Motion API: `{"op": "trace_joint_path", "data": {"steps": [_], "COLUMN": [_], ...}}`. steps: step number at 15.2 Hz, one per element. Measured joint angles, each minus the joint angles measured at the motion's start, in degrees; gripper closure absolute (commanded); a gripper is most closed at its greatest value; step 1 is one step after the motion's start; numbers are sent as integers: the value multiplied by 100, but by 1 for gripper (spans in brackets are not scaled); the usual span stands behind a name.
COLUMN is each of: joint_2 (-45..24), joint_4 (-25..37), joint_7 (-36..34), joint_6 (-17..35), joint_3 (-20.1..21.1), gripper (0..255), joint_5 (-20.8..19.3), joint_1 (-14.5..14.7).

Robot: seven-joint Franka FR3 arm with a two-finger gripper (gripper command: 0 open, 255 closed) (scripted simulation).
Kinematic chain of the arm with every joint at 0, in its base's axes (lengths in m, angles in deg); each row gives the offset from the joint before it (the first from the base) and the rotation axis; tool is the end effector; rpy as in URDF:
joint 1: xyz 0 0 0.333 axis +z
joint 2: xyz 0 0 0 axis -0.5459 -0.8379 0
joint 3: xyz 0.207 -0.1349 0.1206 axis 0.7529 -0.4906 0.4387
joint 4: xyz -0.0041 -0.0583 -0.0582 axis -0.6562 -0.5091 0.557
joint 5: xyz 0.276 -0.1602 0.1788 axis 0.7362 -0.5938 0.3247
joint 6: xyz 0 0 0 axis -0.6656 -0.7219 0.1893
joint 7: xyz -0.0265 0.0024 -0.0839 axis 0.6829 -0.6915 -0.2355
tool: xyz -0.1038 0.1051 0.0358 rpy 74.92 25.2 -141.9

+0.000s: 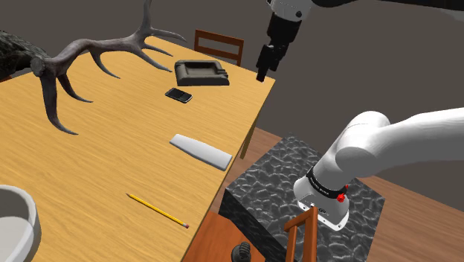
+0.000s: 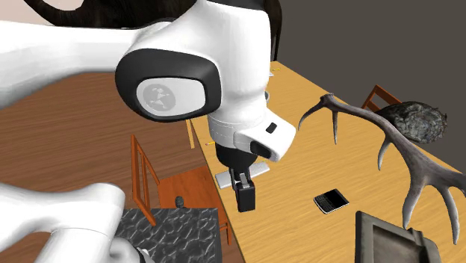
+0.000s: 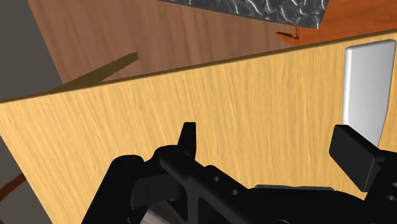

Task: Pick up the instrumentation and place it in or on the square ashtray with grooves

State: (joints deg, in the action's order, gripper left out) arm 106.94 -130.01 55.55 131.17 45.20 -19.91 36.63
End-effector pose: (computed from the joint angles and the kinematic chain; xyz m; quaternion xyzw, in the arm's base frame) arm 0.3228 0.0727 0.4848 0.9954 0.0948 0.0164 0.0000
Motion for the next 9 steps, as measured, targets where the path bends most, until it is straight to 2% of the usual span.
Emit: {"op": "trace_joint_path", "data": {"steps": [5, 9], "joint_2": [-426, -999], "joint_4": [-314, -311], "joint_7": [-270, -566], "joint_6": [711, 1269], "joint_3": [454, 893], "gripper": [0, 0], "joint_5": [238, 402], "joint_1": [225, 397]}}
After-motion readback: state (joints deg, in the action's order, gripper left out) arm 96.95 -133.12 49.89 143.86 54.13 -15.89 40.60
